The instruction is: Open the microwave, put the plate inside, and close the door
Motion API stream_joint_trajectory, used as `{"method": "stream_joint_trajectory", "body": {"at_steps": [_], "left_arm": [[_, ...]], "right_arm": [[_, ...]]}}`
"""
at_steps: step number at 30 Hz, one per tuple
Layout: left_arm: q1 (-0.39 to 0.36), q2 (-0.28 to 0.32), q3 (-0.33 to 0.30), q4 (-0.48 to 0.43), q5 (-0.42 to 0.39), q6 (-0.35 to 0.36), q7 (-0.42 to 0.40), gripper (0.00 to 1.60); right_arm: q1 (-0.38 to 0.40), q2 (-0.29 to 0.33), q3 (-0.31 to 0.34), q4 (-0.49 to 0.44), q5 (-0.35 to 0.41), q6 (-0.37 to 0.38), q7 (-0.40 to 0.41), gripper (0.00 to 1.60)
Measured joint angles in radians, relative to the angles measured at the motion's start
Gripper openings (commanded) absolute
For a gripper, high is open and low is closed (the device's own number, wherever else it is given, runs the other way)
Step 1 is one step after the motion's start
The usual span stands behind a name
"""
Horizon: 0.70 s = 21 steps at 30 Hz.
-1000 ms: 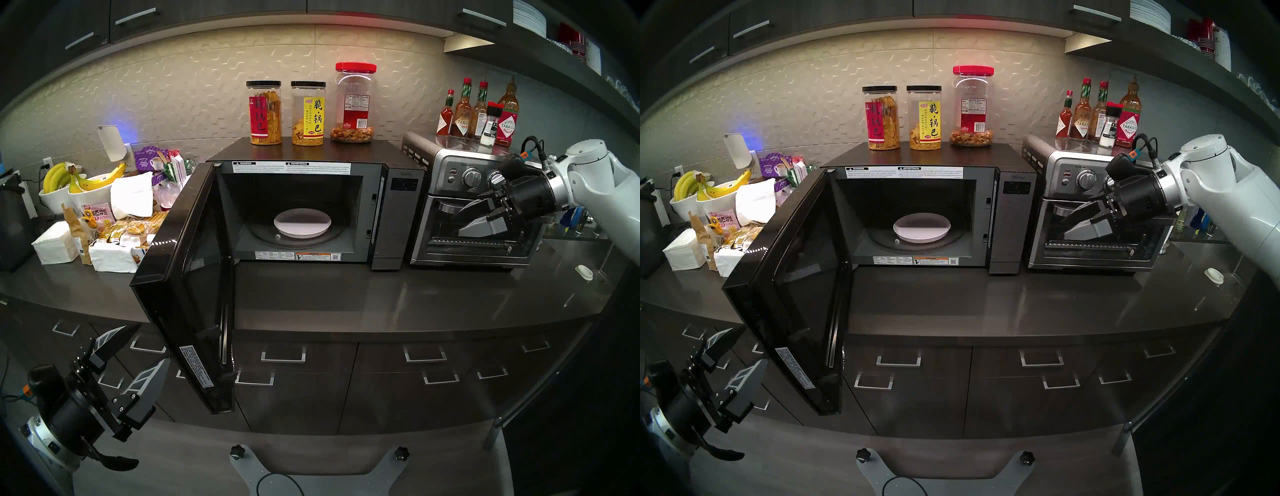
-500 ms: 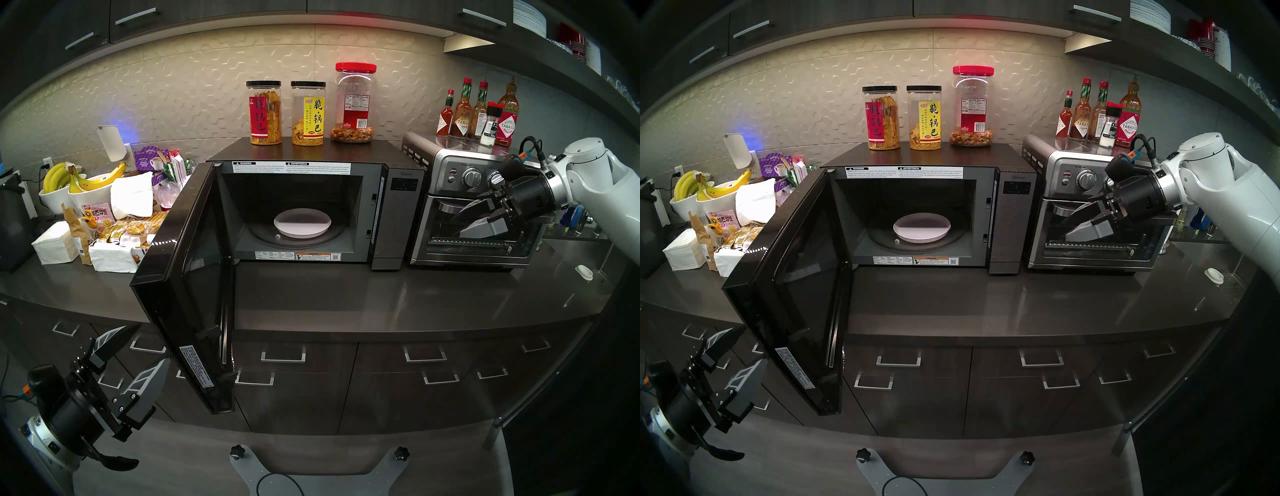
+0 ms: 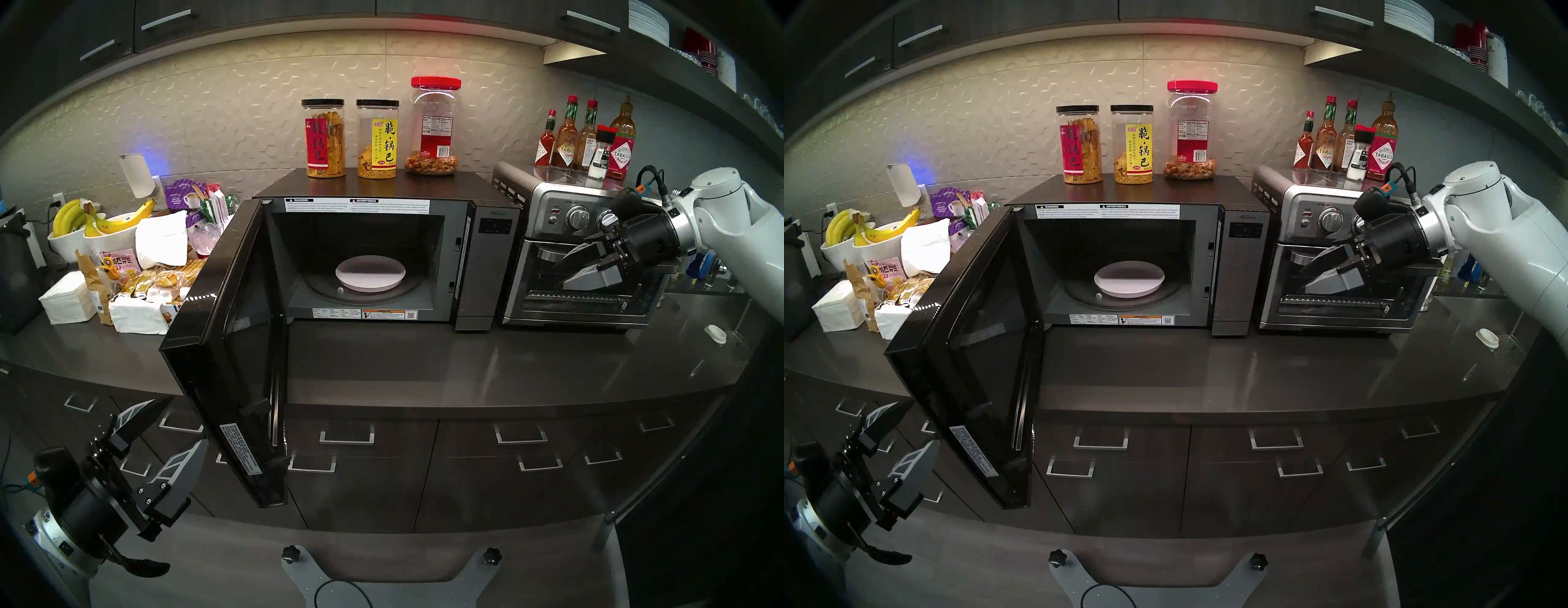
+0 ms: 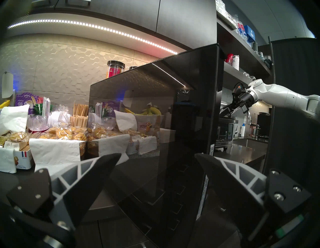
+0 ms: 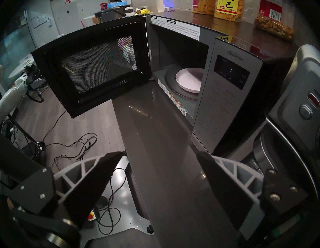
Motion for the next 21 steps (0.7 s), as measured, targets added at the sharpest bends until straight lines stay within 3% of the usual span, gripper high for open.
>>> {"method": "stream_joint_trajectory", "body": {"at_steps": [21], "left_arm": [[-0.003,-0.002,-0.001,0.000,0.002,0.002,-0.002,1.60]], "right_arm": [[0.003,0.000,-0.001,0.001,0.000,-0.002,0.002,1.60]]}}
